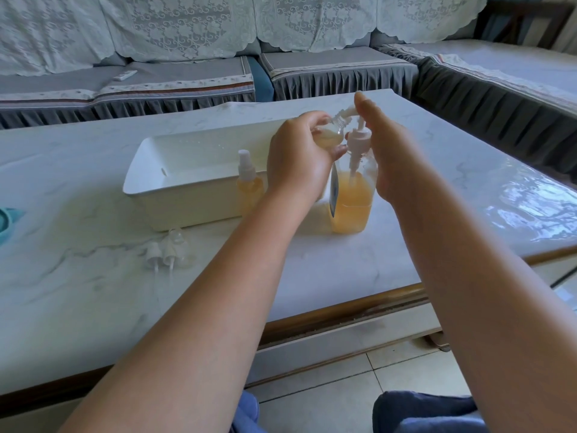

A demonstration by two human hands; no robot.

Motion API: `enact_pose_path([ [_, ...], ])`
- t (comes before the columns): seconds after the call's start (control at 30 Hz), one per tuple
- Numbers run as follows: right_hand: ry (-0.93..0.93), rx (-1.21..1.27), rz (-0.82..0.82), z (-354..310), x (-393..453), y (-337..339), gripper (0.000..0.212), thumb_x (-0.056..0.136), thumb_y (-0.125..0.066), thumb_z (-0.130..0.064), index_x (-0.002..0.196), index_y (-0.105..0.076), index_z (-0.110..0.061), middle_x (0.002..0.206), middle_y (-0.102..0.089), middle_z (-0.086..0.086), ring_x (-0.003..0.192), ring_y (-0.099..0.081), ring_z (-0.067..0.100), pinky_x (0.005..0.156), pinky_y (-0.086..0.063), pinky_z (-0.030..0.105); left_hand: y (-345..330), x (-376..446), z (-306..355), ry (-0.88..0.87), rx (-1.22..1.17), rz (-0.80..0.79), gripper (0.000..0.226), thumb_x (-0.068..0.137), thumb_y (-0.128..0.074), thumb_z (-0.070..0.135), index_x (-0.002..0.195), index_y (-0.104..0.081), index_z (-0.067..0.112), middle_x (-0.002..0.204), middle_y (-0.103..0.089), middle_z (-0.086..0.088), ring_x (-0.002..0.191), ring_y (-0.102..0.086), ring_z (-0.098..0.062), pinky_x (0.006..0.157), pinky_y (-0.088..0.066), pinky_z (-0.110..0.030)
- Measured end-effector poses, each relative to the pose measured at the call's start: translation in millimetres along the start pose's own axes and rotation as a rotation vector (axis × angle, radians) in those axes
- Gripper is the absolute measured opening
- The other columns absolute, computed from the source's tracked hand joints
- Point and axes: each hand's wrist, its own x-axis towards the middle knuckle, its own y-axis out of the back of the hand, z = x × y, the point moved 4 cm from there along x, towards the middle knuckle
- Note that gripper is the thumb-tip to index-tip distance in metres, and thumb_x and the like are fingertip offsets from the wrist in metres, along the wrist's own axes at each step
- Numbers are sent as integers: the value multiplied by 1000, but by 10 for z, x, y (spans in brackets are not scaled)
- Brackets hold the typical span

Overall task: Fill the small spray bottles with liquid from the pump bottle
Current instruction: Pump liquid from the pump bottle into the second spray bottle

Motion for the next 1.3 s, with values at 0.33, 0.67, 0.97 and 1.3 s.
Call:
enact_pose_path([
  [0.33,24,23,17,7,-23,26,26,86,-62,-47,92,-65,-22,99,-65,7,82,-61,16,76,-45,30,-18,-16,-34,2,-7,-18,49,70,-83,21,117,-67,21,108,-71,4,100,-64,-14,89,-51,-31],
  [0.67,17,14,54,14,-16,7,49,91,-59,-48,125,-58,-12,106,-67,6,82,-59,13,69,-42,28,-28,-8,-41,19,-41,-27,45,71,-81,24,115,-67,22,105,-71,5,94,-64,-12,86,-49,-24],
  [0.97,-26,10,13,14,-20,12,56,79,-58,-73,99,-64,-21,97,-68,6,81,-61,18,75,-46,32,18,-17,13,-10,9,-9,52,74,-81,24,123,-64,22,114,-68,7,104,-60,-10,83,-40,-18],
  [1.3,40,-9,49,-7,-51,-3,38,87,-62,-43,112,-61,-14,102,-68,6,82,-62,12,68,-45,25,-6,-27,-21,5,28,-27,46,72,-82,19,116,-67,22,106,-70,5,99,-62,-14,86,-49,-27],
])
